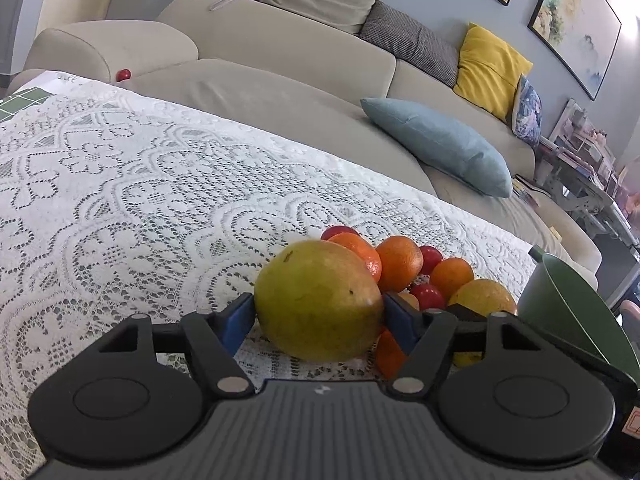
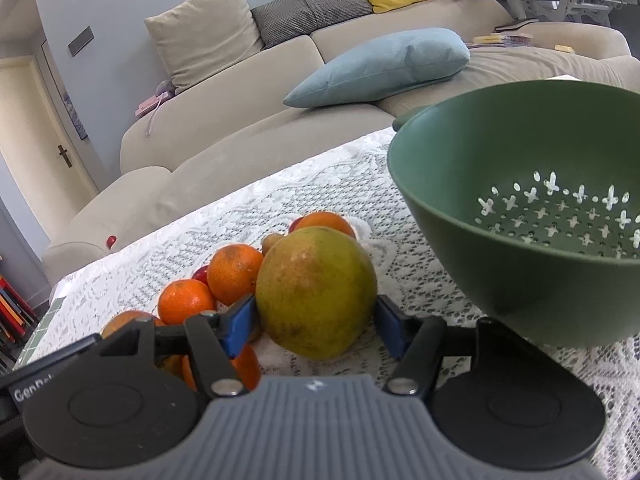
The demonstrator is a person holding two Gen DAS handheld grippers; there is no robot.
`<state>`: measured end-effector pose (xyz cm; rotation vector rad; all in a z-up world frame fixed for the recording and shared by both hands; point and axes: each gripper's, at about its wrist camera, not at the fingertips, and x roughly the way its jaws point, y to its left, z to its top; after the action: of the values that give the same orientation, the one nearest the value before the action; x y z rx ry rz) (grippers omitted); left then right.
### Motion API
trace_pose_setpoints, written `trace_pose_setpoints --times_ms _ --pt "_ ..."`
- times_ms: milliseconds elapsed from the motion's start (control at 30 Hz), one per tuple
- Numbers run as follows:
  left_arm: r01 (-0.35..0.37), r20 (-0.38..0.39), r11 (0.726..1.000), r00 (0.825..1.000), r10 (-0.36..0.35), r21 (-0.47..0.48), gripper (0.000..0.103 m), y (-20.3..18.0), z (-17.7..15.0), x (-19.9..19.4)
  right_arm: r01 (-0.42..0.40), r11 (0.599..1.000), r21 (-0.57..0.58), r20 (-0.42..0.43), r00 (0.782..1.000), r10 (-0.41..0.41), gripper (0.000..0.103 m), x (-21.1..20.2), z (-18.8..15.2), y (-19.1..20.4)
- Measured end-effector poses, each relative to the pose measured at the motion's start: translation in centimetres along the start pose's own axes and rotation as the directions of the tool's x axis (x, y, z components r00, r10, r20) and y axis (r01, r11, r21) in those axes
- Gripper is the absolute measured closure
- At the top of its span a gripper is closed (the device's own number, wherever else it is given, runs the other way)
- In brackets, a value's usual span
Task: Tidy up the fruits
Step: 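Move the left gripper to the large yellow-green pear and close on it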
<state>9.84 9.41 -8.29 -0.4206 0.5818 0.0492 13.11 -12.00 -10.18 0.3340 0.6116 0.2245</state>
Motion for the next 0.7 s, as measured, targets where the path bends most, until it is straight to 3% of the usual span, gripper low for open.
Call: trace_pose_setpoints --times_ms 333,533,700 --pt "-0.007 0.006 1.000 1.000 0.007 0.023 0.024 -0.2 -0.2 -0.7 0.003 0.997 -0.072 0.008 1.000 -0.002 0.042 -1.0 -0.5 0.4" --pt "-0.030 -0.050 0.998 0.998 0.032 0.047 0.024 -0.1 -0.3 -1.8 0.011 0.990 -0.142 -0.029 0.999 -0.015 0.042 -2.7 -0.9 0.5" --pt "-0.040 -0.042 0.997 0.998 0.043 0.064 0.023 -0.3 -0.5 -1.8 0.015 0.984 -0.177 -0.025 0.999 -0.019 0.041 -3.0 -1.3 0.6"
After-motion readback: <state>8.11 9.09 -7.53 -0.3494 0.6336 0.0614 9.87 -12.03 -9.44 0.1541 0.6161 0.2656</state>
